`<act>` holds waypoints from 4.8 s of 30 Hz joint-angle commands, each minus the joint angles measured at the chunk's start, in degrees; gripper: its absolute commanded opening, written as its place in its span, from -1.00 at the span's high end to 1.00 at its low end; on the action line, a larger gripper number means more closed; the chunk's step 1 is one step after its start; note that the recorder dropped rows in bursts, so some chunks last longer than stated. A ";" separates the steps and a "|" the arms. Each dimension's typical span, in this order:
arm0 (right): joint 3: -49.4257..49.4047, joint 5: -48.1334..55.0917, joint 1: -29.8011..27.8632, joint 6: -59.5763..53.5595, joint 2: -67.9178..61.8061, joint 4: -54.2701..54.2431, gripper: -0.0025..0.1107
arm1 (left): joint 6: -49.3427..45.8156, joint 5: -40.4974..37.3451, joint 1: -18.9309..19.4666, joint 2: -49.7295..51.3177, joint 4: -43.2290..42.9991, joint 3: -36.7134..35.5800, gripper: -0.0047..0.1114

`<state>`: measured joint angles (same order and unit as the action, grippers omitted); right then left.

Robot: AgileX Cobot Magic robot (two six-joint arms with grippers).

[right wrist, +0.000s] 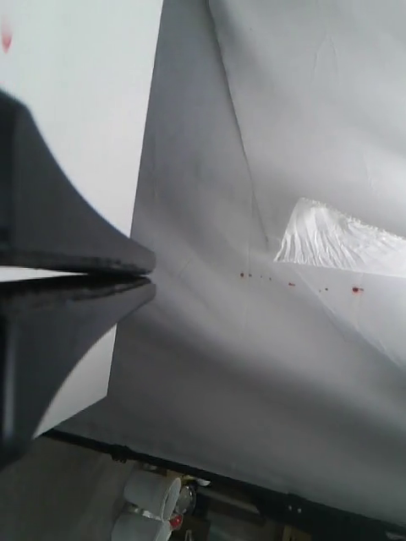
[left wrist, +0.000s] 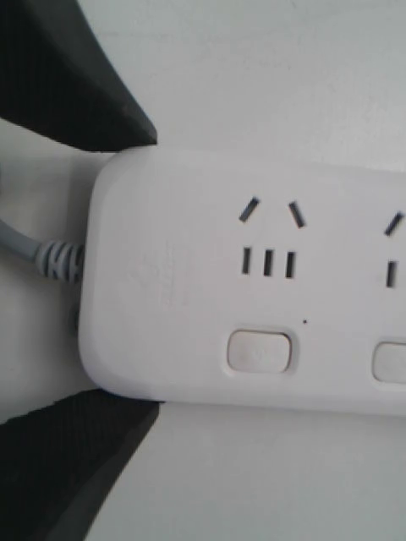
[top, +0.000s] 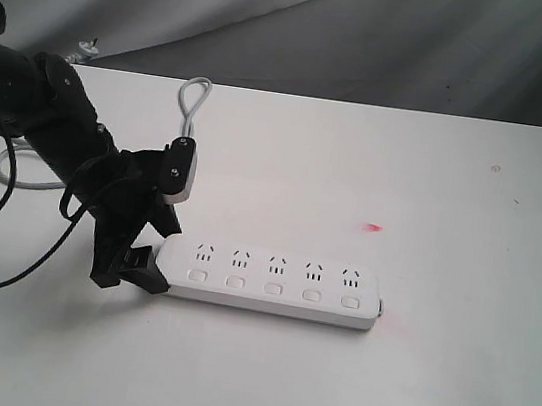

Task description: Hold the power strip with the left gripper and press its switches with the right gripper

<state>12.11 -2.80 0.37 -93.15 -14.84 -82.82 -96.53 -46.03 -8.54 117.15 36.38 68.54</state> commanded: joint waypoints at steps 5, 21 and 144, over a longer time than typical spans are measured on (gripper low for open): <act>-2.86 0.48 -0.37 61.72 0.33 59.51 0.96 | 0.08 -0.24 -0.04 -0.18 0.29 0.00 -0.27; -12.11 5.51 -0.37 75.82 10.46 72.34 0.96 | 0.08 -0.24 -0.04 -0.18 0.29 0.00 -0.27; -12.11 8.03 -0.37 76.08 12.12 72.22 0.96 | 93.11 39.54 -0.14 -117.15 -34.00 -68.54 0.92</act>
<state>0.19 5.01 0.37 -17.10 -2.85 -11.00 -4.19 -7.59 -8.54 0.44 1.78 0.50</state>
